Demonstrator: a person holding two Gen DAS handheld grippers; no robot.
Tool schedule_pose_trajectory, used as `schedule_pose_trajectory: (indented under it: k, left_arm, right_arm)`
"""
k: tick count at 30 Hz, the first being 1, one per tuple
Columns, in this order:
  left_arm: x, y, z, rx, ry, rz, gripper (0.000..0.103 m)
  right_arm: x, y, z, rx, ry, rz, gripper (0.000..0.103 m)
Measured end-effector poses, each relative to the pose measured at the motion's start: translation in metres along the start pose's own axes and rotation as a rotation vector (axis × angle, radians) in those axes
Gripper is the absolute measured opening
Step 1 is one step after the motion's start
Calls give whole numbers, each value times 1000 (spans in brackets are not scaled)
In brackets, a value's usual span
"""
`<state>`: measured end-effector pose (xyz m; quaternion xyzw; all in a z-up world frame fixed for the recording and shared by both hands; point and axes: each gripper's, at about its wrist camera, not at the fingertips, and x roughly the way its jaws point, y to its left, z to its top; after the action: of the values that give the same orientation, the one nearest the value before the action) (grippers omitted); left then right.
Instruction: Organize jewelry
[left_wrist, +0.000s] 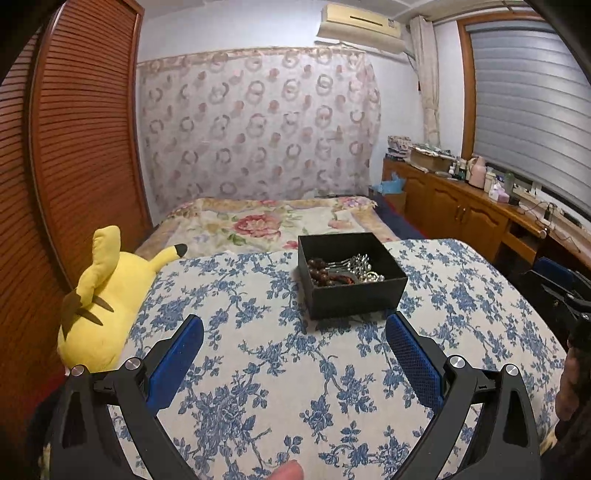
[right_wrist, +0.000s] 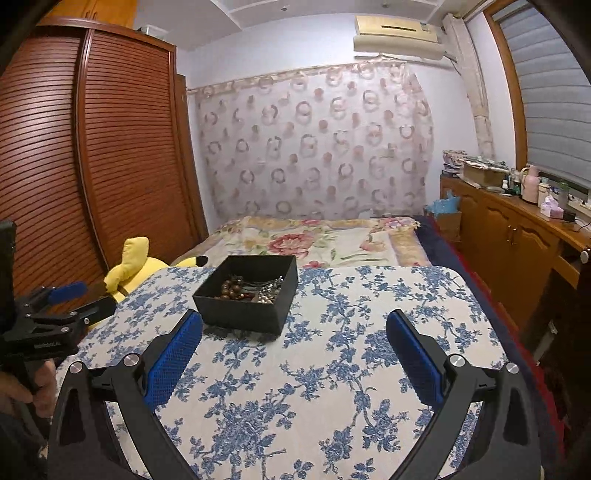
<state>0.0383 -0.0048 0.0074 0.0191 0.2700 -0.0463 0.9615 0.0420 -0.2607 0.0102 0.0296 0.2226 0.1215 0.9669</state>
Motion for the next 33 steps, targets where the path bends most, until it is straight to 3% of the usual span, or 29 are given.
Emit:
schedule_pose_trajectory:
  k: [33]
  left_arm:
    - [-1,2,-4,-21,3,-5,95]
  right_arm:
    - [7,0,-7,2,0,-18,100]
